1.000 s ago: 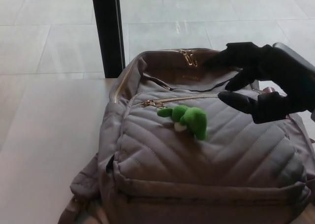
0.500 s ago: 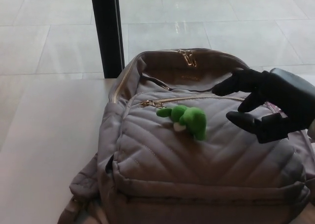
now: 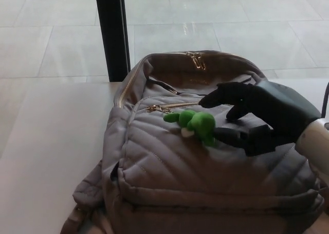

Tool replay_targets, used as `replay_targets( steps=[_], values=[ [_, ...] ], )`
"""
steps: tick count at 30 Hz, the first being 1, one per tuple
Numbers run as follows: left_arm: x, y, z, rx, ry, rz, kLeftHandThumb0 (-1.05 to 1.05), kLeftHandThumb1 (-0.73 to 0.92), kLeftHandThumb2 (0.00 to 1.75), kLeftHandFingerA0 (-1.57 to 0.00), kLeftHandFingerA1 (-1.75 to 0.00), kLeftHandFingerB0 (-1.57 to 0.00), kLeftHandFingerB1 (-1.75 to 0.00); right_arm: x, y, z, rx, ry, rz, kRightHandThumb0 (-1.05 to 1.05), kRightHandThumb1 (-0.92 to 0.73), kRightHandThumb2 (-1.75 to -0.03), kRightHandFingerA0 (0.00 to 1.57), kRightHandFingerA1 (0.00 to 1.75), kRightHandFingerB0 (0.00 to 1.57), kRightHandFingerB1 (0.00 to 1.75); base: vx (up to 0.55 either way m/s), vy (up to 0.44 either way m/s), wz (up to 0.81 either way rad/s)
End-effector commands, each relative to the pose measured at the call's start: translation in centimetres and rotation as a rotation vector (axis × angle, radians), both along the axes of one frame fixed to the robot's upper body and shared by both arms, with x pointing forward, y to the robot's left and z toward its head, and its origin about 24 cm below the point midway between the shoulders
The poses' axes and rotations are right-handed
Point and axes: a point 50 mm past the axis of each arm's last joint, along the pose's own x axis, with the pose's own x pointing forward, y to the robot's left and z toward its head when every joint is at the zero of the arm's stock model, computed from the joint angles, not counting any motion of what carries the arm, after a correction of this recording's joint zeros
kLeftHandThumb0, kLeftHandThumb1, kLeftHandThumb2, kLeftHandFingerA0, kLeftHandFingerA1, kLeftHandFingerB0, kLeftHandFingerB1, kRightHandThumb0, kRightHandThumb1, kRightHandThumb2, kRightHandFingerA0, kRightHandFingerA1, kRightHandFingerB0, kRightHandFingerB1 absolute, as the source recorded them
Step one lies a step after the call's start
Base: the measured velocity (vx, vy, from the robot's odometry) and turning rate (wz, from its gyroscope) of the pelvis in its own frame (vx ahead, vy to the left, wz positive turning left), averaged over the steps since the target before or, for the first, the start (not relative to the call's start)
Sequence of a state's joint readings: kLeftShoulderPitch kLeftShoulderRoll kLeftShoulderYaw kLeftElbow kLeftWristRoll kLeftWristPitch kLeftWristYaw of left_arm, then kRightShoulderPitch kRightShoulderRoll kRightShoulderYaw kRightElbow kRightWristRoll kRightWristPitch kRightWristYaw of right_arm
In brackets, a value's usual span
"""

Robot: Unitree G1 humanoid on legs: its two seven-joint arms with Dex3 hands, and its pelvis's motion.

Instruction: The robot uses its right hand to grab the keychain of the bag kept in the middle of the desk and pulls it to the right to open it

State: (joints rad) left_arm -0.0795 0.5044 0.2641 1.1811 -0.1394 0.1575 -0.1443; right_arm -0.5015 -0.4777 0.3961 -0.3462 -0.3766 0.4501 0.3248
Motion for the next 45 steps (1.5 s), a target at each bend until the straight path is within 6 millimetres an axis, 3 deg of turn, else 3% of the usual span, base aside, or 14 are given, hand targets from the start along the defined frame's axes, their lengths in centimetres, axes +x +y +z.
replay_targets(
  steps=[1,3,7,8,9,10,16,19,20,23,24,27,28,45],
  values=[
    [-0.6,0.6,0.3,0.046,0.011,-0.011,-0.81,0.21,1.39,-0.92,-1.22,-0.74,-1.07,-0.1,0.3,1.1,-0.028,-0.028,0.010,-0.84,-0.83,-0.66,0.57,0.62,0.52,0.42,0.00,0.000,0.00],
    [-0.7,0.7,0.3,0.045,0.014,-0.001,-0.44,0.34,1.24,-1.10,-1.21,-0.78,-1.00,-0.2,0.3,1.4,-0.024,-0.033,0.014,-0.83,-0.83,-0.65,0.59,0.62,0.51,0.41,0.00,0.000,0.00],
    [-0.6,0.6,0.2,0.036,0.005,-0.005,-0.87,0.28,1.42,-0.94,-1.24,-0.79,-1.09,-0.7,0.6,1.5,-0.019,-0.032,0.032,-0.83,-0.82,-0.65,0.58,0.64,0.51,0.42,0.00,0.000,0.00],
    [-0.6,0.5,0.2,0.035,0.006,-0.006,-0.49,0.39,1.28,-1.14,-1.25,-0.82,-1.03,-0.7,0.7,1.4,-0.019,-0.029,0.034,-0.82,-0.81,-0.64,0.60,0.66,0.51,0.44,0.00,0.000,0.00],
    [-0.6,0.5,0.2,0.032,0.007,-0.018,-0.72,0.15,1.55,-0.78,-1.28,-0.68,-1.11,-0.8,0.7,1.4,-0.018,-0.021,0.040,-0.81,-0.81,-0.64,0.61,0.69,0.51,0.43,0.00,0.000,0.00],
    [-0.6,0.4,0.2,0.031,0.006,-0.017,-0.53,0.42,1.32,-1.14,-1.26,-0.75,-1.00,-0.9,0.9,1.4,-0.021,-0.017,0.044,-0.81,-0.80,-0.65,0.61,0.70,0.50,0.44,0.00,0.000,0.00],
    [-0.3,0.4,0.1,0.035,0.007,-0.005,-0.48,0.44,1.30,-1.14,-1.24,-0.82,-1.03,-1.3,2.1,1.5,-0.057,-0.021,0.065,-0.81,-0.76,-0.63,0.63,0.67,0.47,0.40,0.00,0.000,0.00],
    [-0.4,0.4,0.2,0.037,0.006,-0.021,-0.87,0.27,1.39,-0.86,-1.19,-0.76,-1.06,-1.3,2.3,1.1,-0.078,-0.001,0.064,-0.77,-0.57,-0.99,0.61,0.72,0.39,0.51,0.00,0.000,0.00],
    [-0.3,0.4,0.2,0.037,0.008,-0.019,-0.49,0.41,1.29,-1.16,-1.25,-0.83,-1.03,-1.3,2.2,0.9,-0.083,0.002,0.060,-0.79,-0.72,-0.62,0.65,0.67,0.46,0.37,0.00,0.000,0.00],
    [-0.4,0.4,0.1,0.031,-0.001,-0.004,-0.67,0.17,1.56,-0.76,-1.26,-0.65,-1.10,-0.9,1.9,0.2,-0.126,0.015,0.034,-0.76,-0.55,-0.97,0.60,0.73,0.38,0.51,0.00,0.000,0.00],
    [-0.5,0.4,0.1,0.033,0.006,-0.007,-0.67,0.18,1.57,-0.76,-1.26,-0.64,-1.09,-0.6,1.7,-0.1,-0.151,0.029,0.005,-0.75,-0.70,-0.61,0.62,0.67,0.44,0.37,0.00,0.000,0.00],
    [-0.5,0.4,0.1,0.030,0.002,-0.006,-0.63,0.19,1.59,-0.74,-1.32,-0.61,-1.14,0.0,0.9,-0.6,-0.164,0.043,-0.051,-0.71,-0.55,-0.96,0.59,0.72,0.39,0.54,0.00,0.000,0.00],
    [-0.6,0.4,0.1,0.027,-0.001,-0.003,-0.62,0.19,1.59,-0.72,-1.32,-0.59,-1.14,0.0,0.8,-0.7,-0.164,0.041,-0.056,-0.70,-0.70,-0.61,0.63,0.71,0.47,0.42,0.00,0.000,0.00],
    [-0.7,0.0,-0.3,-0.001,-0.024,0.020,-0.65,0.27,1.60,-0.72,-1.34,-0.58,-1.14,0.3,1.4,-2.1,-0.049,-0.037,-0.077,-0.40,-0.77,-0.63,1.11,1.03,0.68,0.47,0.00,0.000,0.00]
  ],
)
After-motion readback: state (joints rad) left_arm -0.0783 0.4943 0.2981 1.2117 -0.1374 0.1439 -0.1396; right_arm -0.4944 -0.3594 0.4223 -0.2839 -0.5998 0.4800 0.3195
